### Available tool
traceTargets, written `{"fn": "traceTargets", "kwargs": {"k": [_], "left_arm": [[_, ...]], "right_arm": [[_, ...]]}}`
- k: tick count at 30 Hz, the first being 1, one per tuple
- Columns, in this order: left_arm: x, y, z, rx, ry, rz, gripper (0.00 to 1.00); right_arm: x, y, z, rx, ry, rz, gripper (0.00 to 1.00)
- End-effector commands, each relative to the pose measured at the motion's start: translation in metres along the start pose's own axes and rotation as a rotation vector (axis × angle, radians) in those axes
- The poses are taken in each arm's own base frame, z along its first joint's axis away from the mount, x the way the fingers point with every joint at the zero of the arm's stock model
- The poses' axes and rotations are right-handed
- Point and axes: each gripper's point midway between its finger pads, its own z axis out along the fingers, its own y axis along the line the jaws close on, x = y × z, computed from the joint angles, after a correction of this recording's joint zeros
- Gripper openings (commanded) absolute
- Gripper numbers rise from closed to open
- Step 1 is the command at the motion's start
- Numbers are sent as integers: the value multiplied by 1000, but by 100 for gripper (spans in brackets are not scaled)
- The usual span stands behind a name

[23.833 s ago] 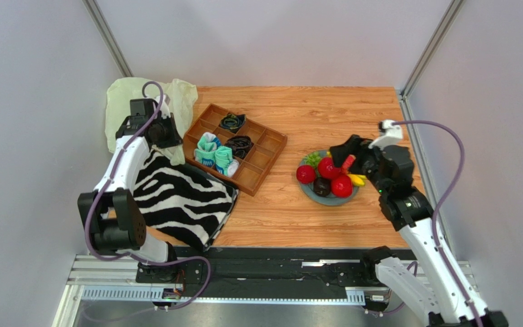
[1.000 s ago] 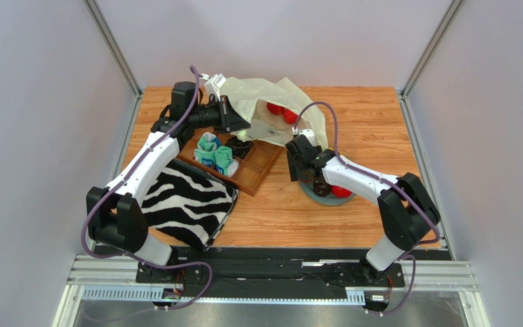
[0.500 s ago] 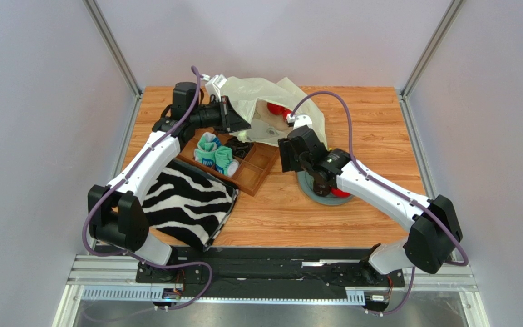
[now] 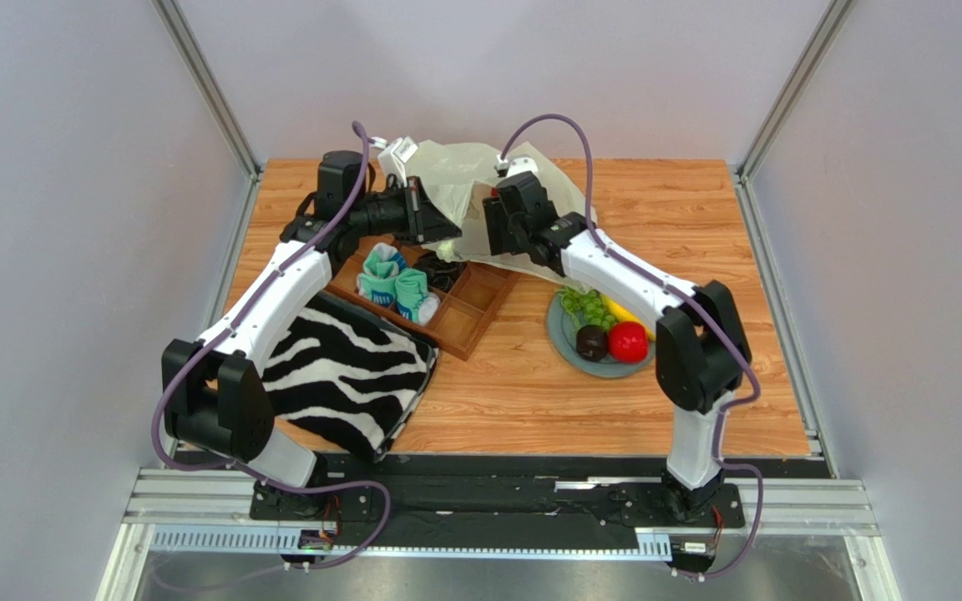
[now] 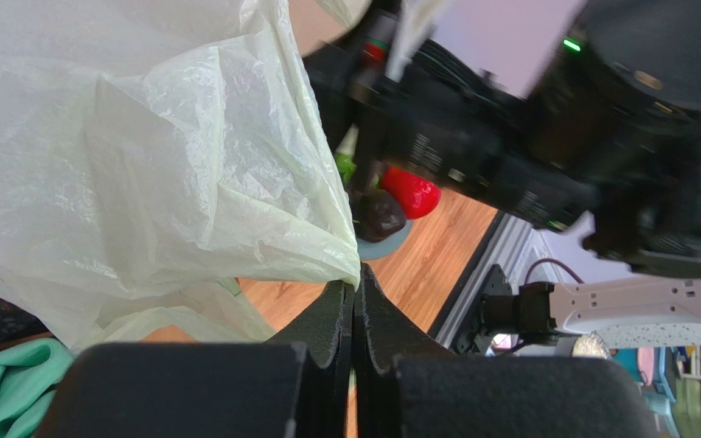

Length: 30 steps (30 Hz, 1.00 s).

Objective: Place the fruits into the plastic bag

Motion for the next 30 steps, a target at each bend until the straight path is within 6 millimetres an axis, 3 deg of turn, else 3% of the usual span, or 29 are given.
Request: {"fn": "traceTargets", "kwargs": {"k": [1,6,11,15,22,25,27,30], "left_arm": [[-14,-10,-3,32,-22,31,0],[-13,-9,-2,31,-20,29,0],[-14,-11,-3,38,-20,28,0],[-14,-12,-3,42,-20,30,0],[-14,-14,-4,43,-22,31,0],[-14,-14,-4,43,-22,29,0],[-15,-14,-4,44,-24,33,0],[-15,-15,-4,47,-23,33,0]], "right_arm": [[-29,-11,32,26,-51,47,41],[-30,-29,62,120,-76,62,42],[-26,-49,77,180,-102,127,45],[-31,-50,86,187,-138,152,48],[-21,-50,108,206,-117,155,55],[-15,-47,114,201,-96,152,63],[-13,-46,115,199,-91,156,75],[-15,-47,113,198,-94,164,81]]}}
